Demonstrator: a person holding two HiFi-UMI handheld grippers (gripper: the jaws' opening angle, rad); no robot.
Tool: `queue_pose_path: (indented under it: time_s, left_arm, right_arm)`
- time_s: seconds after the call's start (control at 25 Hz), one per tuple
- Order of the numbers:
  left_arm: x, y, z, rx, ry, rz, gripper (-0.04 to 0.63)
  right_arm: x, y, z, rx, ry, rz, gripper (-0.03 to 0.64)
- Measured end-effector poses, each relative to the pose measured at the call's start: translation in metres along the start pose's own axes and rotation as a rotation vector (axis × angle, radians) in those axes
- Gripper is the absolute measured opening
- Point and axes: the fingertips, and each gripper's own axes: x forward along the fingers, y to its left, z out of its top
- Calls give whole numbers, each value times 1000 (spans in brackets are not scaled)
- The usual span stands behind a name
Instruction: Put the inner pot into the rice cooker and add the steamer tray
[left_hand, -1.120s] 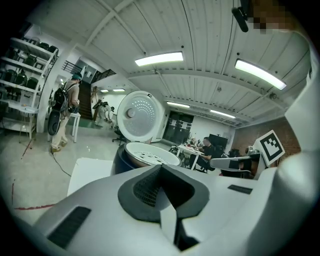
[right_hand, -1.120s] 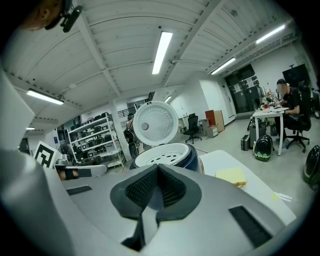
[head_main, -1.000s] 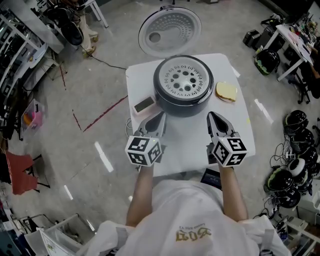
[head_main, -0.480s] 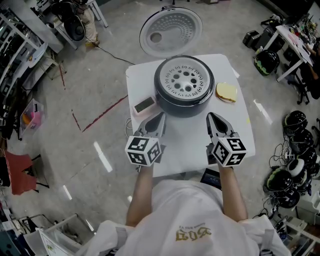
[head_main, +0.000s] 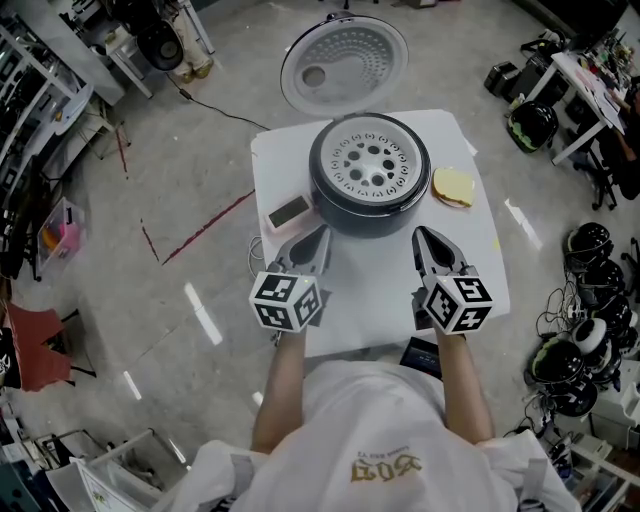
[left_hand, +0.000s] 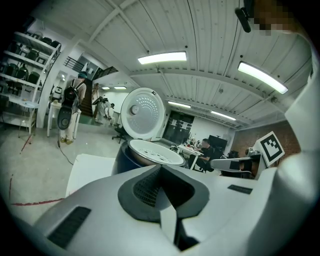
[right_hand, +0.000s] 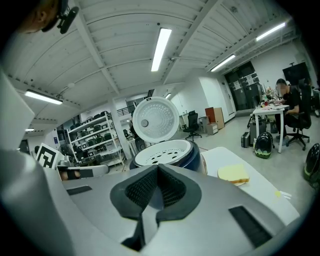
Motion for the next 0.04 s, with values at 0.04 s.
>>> queue_pose_path:
  time_s: [0.04]
  left_arm:
    - [0,2,0,-1,0,-1,18]
  right_arm:
    - [1,1,0,2,0,0,12]
